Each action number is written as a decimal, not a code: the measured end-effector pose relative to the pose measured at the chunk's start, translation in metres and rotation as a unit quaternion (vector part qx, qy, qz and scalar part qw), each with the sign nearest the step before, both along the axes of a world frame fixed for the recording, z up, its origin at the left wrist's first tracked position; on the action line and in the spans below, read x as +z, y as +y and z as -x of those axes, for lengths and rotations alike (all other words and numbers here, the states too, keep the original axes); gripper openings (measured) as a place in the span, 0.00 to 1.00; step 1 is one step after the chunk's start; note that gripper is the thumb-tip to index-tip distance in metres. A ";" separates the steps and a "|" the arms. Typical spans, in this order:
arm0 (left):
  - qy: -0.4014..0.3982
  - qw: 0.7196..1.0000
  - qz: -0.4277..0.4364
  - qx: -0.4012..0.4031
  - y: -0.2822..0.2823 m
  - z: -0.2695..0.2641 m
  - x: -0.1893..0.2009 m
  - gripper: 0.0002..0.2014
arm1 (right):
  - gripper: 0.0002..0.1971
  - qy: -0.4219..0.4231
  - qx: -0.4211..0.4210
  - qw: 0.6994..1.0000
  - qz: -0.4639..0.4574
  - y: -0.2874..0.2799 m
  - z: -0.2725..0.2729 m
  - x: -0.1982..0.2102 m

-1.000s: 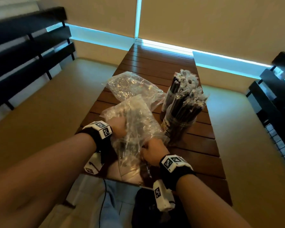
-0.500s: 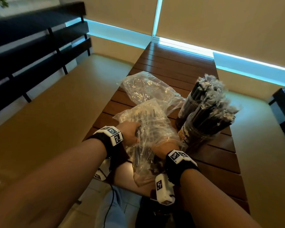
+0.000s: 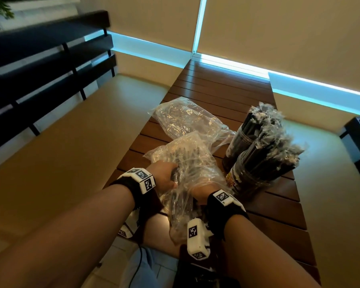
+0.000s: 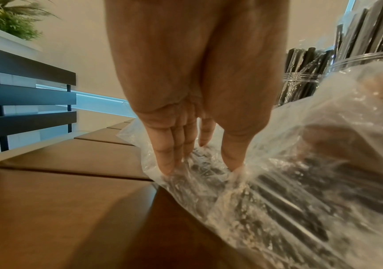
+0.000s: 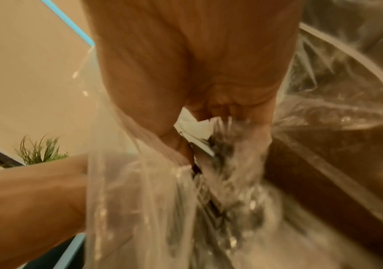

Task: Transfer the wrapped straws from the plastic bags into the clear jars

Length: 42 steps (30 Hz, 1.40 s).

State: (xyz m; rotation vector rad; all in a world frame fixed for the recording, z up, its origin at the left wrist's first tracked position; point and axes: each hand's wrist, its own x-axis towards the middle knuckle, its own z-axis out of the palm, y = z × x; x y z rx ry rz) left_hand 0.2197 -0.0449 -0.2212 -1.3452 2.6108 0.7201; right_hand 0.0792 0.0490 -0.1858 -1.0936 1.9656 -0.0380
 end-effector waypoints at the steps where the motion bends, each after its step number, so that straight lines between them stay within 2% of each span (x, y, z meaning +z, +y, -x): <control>1: 0.000 1.000 0.001 -0.002 -0.001 0.000 -0.001 0.20 | 0.13 -0.022 -0.021 1.000 0.006 0.000 0.000 0.000; 3: 0.002 1.000 -0.002 -0.002 -0.001 0.000 -0.002 0.20 | 0.18 -0.030 -0.011 0.999 0.007 0.000 -0.004 0.004; 6: 0.010 1.000 -0.008 0.004 -0.001 0.000 -0.004 0.20 | 0.18 0.003 0.015 1.000 0.004 -0.001 -0.012 0.009; 8: 0.017 1.000 -0.011 0.005 -0.001 0.000 -0.005 0.22 | 0.14 0.009 0.031 0.999 -0.006 -0.001 -0.014 0.007; 11: 0.018 1.000 -0.002 0.003 -0.001 -0.002 -0.006 0.24 | 0.20 0.042 0.046 0.998 -0.005 0.002 -0.015 0.009; 15: 0.006 1.000 -0.001 0.000 -0.002 -0.001 -0.008 0.22 | 0.20 0.069 0.055 0.996 0.014 0.003 -0.005 0.007; 21: -0.009 1.000 0.005 -0.003 -0.003 0.002 -0.007 0.23 | 0.21 -0.005 -0.001 0.999 0.035 0.014 0.004 0.012; 23: -0.013 1.000 0.009 -0.006 -0.003 0.003 -0.008 0.24 | 0.17 -0.019 -0.001 0.999 0.043 0.013 0.000 0.015; 24: -0.014 1.000 0.009 -0.008 -0.004 0.004 -0.009 0.24 | 0.12 -0.026 0.001 0.999 0.037 0.012 0.005 0.011; 25: -0.015 1.000 0.006 -0.010 -0.005 0.004 -0.008 0.25 | 0.10 -0.021 -0.003 0.999 0.037 0.012 0.004 0.009; 27: -0.020 1.000 0.000 -0.007 -0.009 0.006 -0.006 0.27 | 0.17 -0.004 -0.003 1.000 -0.001 0.012 0.005 0.012; 29: -0.026 1.000 -0.010 0.001 -0.014 0.008 -0.004 0.29 | 0.16 0.029 0.007 0.999 -0.019 0.012 0.010 0.012; 32: -0.038 0.999 -0.012 0.015 -0.018 0.016 0.001 0.29 | 0.12 0.049 0.031 0.998 0.012 0.019 0.019 0.024; 35: -0.041 0.999 -0.010 0.034 -0.021 0.023 0.004 0.32 | 0.19 0.058 0.049 0.996 0.052 0.040 0.031 0.052; 38: -0.038 0.997 -0.027 0.059 -0.027 0.029 -0.002 0.36 | 0.15 0.087 0.058 0.994 0.040 0.066 0.048 0.078; 42: -0.042 0.997 -0.025 0.062 -0.026 0.036 0.002 0.32 | 0.17 0.114 0.102 0.988 0.034 0.097 0.068 0.093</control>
